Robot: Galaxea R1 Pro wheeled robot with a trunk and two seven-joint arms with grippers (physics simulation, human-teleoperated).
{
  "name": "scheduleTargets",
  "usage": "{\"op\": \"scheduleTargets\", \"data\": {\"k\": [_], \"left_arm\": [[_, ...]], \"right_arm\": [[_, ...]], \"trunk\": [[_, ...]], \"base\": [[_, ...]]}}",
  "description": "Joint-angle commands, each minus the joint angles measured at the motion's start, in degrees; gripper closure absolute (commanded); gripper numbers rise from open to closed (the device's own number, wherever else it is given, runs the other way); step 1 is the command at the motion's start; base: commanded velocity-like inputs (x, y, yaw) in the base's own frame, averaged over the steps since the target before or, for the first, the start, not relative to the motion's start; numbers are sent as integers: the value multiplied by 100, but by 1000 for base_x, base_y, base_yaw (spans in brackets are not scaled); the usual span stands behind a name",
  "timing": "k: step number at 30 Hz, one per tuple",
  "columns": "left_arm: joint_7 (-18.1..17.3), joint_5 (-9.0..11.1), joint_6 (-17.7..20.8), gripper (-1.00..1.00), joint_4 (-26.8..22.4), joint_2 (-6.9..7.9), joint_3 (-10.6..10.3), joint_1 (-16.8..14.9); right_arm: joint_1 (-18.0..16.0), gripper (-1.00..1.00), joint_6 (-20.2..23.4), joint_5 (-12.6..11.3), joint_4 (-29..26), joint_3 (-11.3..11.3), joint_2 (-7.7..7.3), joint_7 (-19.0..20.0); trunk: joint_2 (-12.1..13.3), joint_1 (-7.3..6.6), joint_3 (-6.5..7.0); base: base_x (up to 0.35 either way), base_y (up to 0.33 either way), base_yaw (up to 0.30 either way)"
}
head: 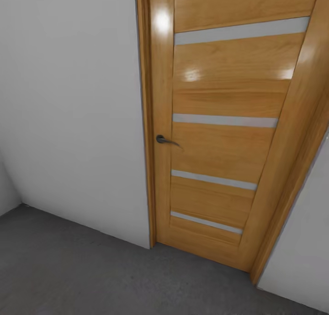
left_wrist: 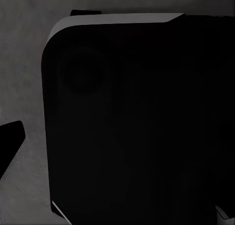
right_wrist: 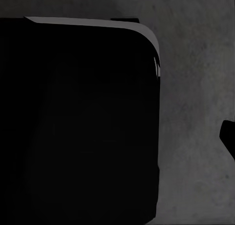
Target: Move the two storage containers from the living room to the garage. In the garage, place one container on the floor and stack the other container on top of it (either order is fine).
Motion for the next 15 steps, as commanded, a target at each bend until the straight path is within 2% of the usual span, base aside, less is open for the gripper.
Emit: {"op": "scheduleTargets", "data": {"k": [1, 15], "left_arm": [[-1, 17, -10, -100, 0, -1, 4, -1], [-1, 17, -10, -100, -5, 0, -3, -1]], "right_arm": [[-1, -100, -23, -6, 4, 0, 0, -2], [-1, -100, -23, -6, 3, 0, 0, -2]], "trunk": [[-2, 0, -4], [-2, 0, -4]], "base": [[4, 0, -256], [1, 0, -256]]}}
